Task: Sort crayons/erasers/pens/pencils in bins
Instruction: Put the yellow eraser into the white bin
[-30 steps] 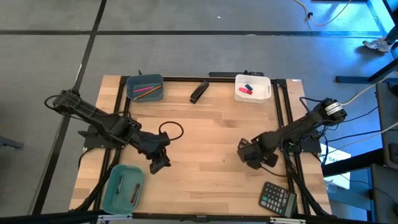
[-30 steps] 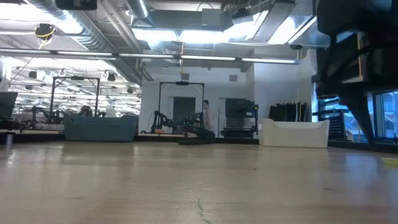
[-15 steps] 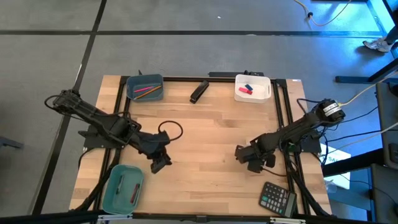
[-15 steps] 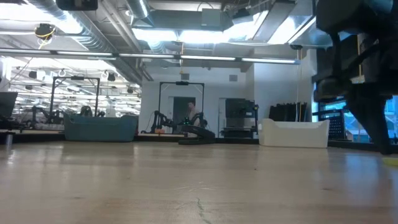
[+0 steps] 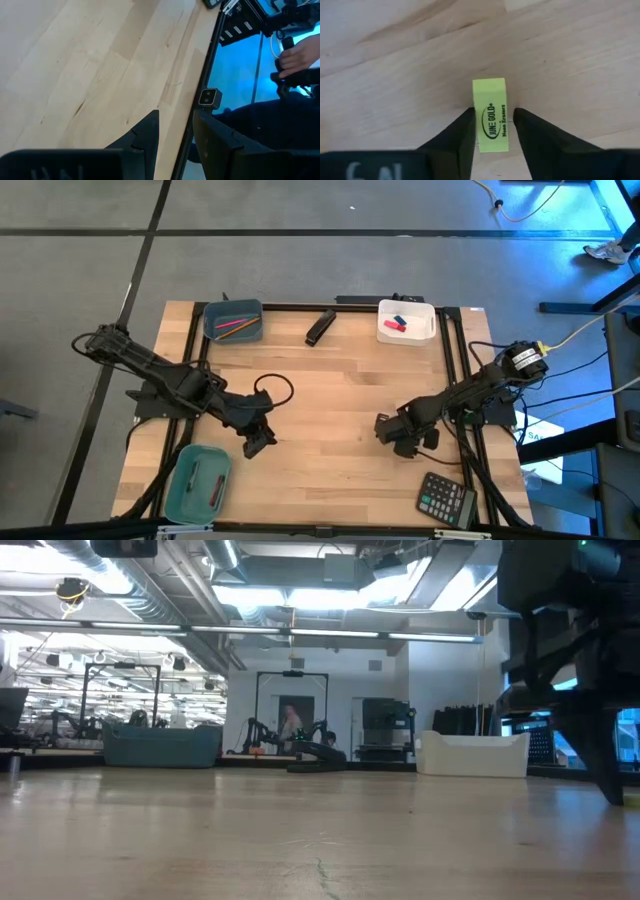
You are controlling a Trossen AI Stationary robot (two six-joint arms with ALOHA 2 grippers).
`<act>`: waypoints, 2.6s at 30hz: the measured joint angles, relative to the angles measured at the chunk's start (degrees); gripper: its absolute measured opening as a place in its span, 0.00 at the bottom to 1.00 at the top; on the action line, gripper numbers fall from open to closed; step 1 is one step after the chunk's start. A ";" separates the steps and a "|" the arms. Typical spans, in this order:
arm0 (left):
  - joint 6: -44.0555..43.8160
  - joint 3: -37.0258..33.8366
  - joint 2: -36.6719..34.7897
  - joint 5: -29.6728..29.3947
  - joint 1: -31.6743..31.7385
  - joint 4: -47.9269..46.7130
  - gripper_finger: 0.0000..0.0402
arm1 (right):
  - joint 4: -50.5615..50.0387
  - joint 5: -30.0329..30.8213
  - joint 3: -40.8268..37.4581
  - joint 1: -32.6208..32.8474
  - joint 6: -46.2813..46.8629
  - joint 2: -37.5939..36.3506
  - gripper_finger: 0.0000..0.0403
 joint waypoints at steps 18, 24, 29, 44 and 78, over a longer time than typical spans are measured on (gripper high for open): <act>0.02 0.00 0.00 -0.02 0.65 -1.07 0.28 | -0.65 0.48 5.29 -0.94 1.69 0.35 0.23; 0.55 0.00 0.00 0.00 0.76 -1.07 0.28 | -0.71 2.60 9.27 -4.92 4.70 0.16 0.22; 1.20 0.00 -0.01 0.63 1.63 -1.50 0.28 | -0.67 2.64 12.37 -10.14 7.40 0.14 0.23; 10.09 -0.07 -8.75 3.09 7.71 -4.25 0.28 | -2.33 2.84 23.54 -23.94 12.68 0.03 0.23; 37.67 -0.07 -22.75 1.27 27.46 -14.40 0.28 | -5.99 11.23 33.56 -45.23 16.15 -0.92 0.23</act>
